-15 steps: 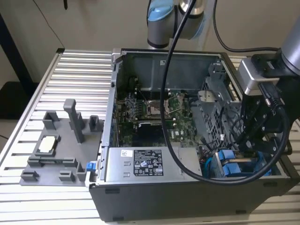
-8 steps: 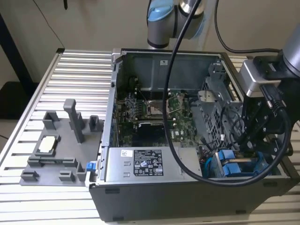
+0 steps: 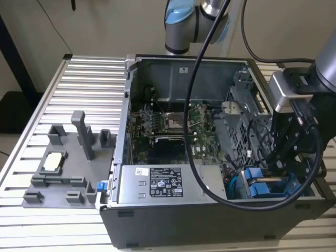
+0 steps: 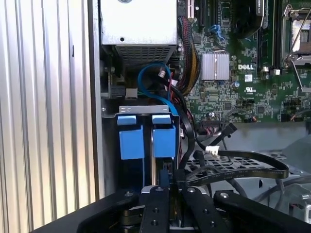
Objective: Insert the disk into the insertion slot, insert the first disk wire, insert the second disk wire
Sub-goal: 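Insert the second disk wire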
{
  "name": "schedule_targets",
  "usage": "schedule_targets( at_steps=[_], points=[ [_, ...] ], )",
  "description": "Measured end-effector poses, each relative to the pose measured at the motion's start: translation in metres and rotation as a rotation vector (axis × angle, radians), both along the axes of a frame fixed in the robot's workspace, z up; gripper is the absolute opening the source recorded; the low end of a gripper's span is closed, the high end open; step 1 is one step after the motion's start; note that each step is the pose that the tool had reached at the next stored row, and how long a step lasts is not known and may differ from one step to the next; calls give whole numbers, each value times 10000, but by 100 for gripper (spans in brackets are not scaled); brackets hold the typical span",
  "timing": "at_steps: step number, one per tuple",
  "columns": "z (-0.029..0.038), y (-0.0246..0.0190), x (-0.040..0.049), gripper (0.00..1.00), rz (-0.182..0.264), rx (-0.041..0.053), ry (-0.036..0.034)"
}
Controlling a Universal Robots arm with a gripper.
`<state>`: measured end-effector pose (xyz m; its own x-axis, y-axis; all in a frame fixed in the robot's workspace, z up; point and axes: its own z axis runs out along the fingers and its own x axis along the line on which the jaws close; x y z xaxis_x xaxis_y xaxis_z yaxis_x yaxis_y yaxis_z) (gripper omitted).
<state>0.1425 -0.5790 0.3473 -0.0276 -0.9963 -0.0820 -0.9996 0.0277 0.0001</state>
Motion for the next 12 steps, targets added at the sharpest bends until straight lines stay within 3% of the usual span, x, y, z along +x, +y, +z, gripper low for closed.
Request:
schedule_targets(
  at_steps=[12],
  points=[
    [-56, 6, 9, 16, -57, 51, 0]
  ],
)
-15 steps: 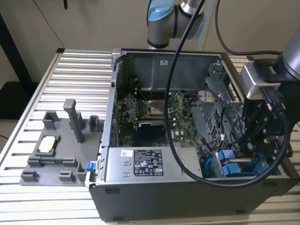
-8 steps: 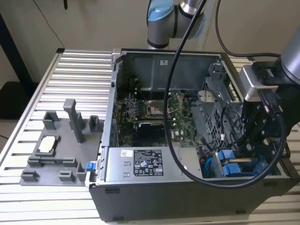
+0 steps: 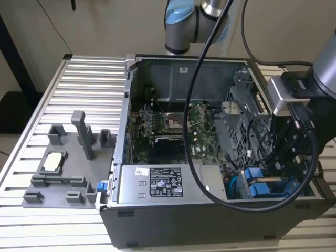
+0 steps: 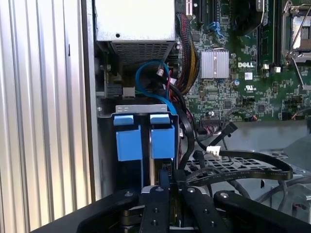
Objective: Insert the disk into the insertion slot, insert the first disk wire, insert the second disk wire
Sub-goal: 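Insert the second disk wire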
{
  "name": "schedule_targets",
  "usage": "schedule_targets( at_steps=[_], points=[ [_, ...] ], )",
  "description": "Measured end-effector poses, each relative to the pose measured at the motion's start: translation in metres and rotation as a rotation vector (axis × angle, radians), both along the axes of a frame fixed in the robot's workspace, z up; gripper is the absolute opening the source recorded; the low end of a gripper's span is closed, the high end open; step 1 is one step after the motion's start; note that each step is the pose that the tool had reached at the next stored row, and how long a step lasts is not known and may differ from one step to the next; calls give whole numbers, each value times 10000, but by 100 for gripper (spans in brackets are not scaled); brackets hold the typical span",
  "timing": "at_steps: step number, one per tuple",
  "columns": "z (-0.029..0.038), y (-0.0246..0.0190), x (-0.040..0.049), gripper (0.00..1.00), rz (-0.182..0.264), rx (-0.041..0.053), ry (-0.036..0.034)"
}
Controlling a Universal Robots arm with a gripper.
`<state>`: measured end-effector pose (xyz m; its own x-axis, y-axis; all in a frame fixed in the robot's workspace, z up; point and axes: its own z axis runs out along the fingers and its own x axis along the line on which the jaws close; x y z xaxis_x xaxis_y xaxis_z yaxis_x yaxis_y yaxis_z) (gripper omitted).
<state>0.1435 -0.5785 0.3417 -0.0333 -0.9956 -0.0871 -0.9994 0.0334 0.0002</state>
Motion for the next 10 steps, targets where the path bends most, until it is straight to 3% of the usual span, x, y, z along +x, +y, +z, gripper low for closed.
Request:
schedule_targets(
  at_steps=[10],
  points=[
    [-60, 0, 24, 16, 0, 26, 0]
  ],
)
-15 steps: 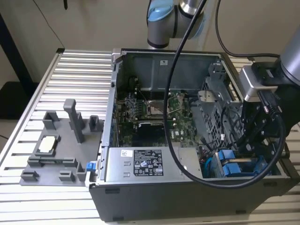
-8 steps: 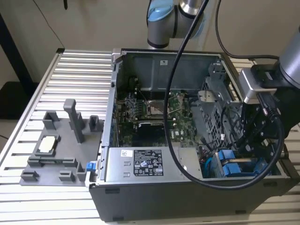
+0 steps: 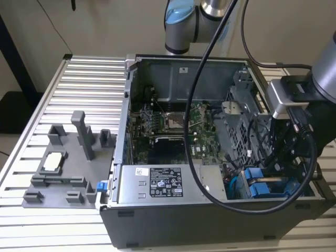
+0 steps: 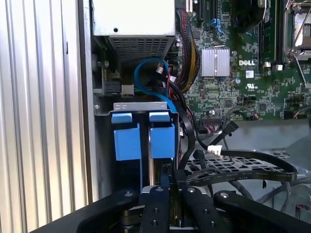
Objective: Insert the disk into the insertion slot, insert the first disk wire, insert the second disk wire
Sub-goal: 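Insert the second disk wire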
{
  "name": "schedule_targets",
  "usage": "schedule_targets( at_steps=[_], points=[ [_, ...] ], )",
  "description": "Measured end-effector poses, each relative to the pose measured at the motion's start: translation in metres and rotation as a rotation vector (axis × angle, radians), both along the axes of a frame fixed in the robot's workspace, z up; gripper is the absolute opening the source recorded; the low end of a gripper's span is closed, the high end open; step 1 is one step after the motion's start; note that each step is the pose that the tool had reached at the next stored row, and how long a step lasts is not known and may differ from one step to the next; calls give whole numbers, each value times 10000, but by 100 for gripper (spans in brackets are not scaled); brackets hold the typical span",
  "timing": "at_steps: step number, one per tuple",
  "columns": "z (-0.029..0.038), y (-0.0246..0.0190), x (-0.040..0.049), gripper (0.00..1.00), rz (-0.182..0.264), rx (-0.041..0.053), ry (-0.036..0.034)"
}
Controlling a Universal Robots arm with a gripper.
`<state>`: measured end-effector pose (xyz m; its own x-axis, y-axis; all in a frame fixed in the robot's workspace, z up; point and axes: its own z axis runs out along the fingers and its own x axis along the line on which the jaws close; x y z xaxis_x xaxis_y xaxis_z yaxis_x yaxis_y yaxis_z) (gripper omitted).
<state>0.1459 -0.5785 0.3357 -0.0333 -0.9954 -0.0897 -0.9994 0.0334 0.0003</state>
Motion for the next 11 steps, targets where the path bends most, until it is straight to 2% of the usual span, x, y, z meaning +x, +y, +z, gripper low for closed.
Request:
schedule_targets(
  at_steps=[6, 7, 11],
  points=[
    [-9, 0, 2, 18, 2, 17, 0],
    [1, 0, 1, 24, 2, 15, 0],
    [143, -1, 1, 24, -1, 12, 1]
  ],
)
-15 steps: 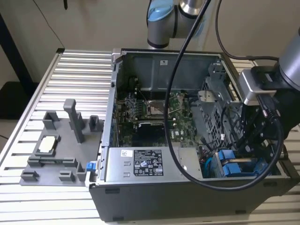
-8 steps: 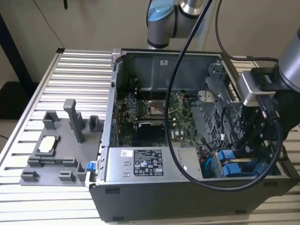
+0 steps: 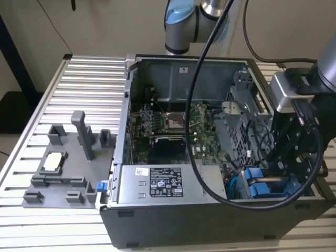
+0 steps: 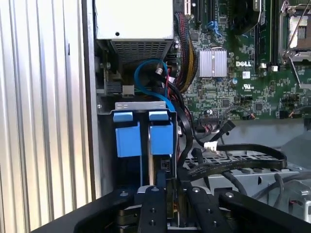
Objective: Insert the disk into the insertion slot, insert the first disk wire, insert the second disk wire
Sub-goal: 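Insert the second disk wire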
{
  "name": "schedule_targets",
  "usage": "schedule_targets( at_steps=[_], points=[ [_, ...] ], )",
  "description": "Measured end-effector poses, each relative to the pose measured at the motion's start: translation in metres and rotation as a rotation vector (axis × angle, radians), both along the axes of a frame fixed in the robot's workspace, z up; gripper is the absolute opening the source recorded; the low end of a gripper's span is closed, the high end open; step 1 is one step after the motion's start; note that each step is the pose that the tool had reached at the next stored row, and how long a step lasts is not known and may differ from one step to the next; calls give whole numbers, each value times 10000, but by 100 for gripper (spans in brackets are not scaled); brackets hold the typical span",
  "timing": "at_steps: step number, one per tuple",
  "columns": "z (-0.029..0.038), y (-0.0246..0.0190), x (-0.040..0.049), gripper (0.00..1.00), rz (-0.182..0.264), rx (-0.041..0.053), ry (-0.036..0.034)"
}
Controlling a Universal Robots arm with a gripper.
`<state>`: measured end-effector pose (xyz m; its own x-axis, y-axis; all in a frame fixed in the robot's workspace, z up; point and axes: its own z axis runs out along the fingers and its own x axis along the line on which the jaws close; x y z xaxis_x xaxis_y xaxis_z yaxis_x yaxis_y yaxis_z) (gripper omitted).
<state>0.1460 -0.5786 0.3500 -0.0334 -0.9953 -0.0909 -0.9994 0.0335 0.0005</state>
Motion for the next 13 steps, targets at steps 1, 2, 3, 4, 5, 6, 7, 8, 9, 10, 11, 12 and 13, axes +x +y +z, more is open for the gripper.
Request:
schedule_targets(
  at_steps=[1, 2, 3, 4, 5, 6, 7, 8, 9, 10, 11, 12, 13],
  points=[
    [40, 0, 0, 24, 1, 0, 0],
    [85, 0, 0, 24, 0, 1, 0],
    [129, 0, 0, 24, 0, -1, 0],
    [175, 0, 0, 24, 0, -1, 0],
    [221, 0, -1, 24, 0, 1, 0],
    [266, 0, 0, 24, 0, -1, 0],
    [306, 0, 0, 24, 0, 0, 0],
    [341, 0, 0, 24, 1, 0, 0],
    [381, 0, 0, 24, 0, -1, 0],
    [416, 0, 0, 24, 0, -1, 0],
    [444, 0, 0, 24, -1, -1, 0],
    [452, 0, 0, 24, -1, -2, 0],
    [451, 0, 0, 24, -1, 1, 0]
  ],
)
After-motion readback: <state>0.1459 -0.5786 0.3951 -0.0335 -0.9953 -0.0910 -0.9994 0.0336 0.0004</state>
